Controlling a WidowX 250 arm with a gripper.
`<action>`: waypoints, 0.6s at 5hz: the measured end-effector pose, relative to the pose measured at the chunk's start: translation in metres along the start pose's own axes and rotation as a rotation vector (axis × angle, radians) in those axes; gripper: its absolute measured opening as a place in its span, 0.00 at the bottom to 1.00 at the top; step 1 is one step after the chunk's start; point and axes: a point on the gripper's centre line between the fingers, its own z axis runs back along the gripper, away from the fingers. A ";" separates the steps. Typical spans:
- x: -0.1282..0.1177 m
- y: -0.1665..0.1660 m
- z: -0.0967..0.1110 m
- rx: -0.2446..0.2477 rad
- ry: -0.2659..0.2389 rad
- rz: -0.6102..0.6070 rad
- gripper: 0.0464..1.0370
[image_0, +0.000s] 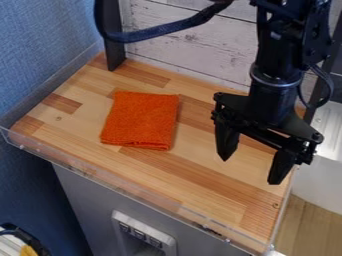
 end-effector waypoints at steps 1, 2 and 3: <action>0.000 0.002 -0.005 0.001 0.019 0.006 0.96; -0.001 0.002 -0.011 0.002 0.025 0.013 0.96; 0.000 0.001 -0.021 0.005 0.043 0.011 0.96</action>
